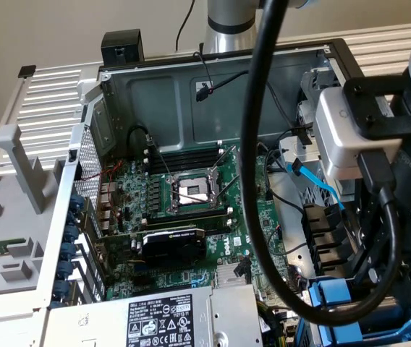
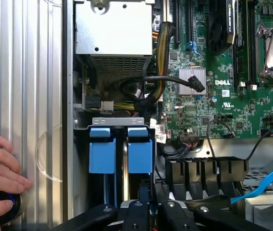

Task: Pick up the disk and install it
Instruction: 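Insert the second disk wire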

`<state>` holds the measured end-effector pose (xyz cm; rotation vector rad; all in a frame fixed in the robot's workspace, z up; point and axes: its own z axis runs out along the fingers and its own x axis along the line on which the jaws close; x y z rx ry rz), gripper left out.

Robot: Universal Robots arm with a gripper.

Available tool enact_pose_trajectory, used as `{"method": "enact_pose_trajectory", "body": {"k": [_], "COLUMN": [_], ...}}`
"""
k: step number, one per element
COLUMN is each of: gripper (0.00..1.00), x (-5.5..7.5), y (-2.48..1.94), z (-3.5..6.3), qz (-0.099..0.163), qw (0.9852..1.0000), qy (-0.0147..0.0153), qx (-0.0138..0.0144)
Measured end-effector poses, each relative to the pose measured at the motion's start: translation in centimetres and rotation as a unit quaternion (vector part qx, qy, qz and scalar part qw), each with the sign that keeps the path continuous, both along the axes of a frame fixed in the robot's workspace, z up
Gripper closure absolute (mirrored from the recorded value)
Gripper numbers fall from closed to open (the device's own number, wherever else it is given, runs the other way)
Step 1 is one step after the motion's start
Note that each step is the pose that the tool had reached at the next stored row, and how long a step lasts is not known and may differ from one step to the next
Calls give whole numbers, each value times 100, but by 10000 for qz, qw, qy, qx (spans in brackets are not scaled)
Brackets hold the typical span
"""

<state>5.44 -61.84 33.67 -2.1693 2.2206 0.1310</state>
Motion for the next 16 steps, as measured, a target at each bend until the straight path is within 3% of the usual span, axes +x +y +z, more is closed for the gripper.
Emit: {"method": "enact_pose_trajectory", "body": {"k": [4,6,8,9,11,16], "gripper": [84,76,76,69,69,69], "x": [3,2,0,0,0,0], "y": [2,4,9,12,21,66], "z": [-3,-5,8,12,28,178], "qz": [1,1,0,0,0,0], "qw": [10000,10000,10000,10000,10000,10000], "qy": [-4,-1,0,0,0,-7], "qx": [5,5,0,0,0,-7]}}
